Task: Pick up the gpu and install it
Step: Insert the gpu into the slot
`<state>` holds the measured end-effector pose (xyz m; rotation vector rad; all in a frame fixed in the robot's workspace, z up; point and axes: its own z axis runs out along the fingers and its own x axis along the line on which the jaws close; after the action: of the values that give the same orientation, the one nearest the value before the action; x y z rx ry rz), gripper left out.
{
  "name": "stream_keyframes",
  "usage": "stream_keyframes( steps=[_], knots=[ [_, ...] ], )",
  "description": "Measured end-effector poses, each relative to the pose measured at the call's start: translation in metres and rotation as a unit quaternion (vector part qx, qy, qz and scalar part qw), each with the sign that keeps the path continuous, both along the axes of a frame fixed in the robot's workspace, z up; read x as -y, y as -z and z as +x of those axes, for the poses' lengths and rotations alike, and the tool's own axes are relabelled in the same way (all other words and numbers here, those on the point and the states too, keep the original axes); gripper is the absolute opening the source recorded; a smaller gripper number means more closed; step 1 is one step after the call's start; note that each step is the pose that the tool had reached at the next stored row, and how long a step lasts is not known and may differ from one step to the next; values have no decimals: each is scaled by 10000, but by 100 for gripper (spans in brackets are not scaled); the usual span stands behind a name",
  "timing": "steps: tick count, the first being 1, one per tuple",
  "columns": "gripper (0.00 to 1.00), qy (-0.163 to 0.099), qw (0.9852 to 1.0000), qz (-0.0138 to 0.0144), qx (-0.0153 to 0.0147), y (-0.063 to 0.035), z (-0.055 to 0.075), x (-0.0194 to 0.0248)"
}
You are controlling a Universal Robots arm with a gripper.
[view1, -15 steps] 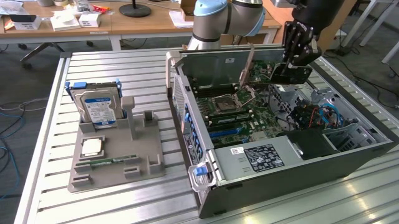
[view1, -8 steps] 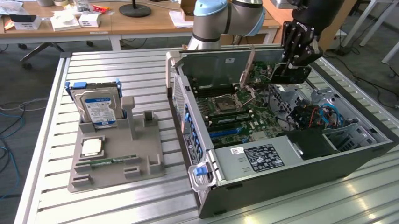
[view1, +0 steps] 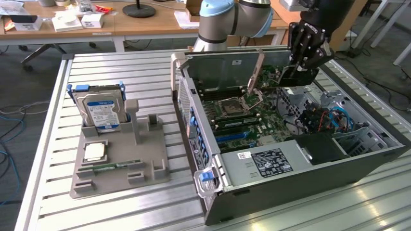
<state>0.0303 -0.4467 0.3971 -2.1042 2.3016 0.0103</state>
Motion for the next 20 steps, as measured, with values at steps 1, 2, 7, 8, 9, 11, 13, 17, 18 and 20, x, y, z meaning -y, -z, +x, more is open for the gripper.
stream_keyframes(
  steps=[1, 2, 7, 8, 9, 11, 13, 17, 18, 20],
  knots=[
    [26, -4, 10000, -1, -6, 0, 0, 0],
    [26, -7, 10000, 0, -14, 1, 0, 0],
    [26, -8, 10000, 0, -24, 1, 0, 0],
    [26, -8, 10000, 0, -25, 1, 0, 0],
    [26, -8, 10000, 0, -24, 1, 0, 0],
    [26, -8, 10000, 0, -24, 1, 0, 0],
    [26, -31, 10000, 0, -24, 1, 0, 0],
    [26, -54, 10000, 0, -24, 2, 0, 0],
    [26, -57, 10000, 0, -24, 2, 0, 0],
    [26, -105, 9999, 0, -24, 2, 0, 0]
  ],
)
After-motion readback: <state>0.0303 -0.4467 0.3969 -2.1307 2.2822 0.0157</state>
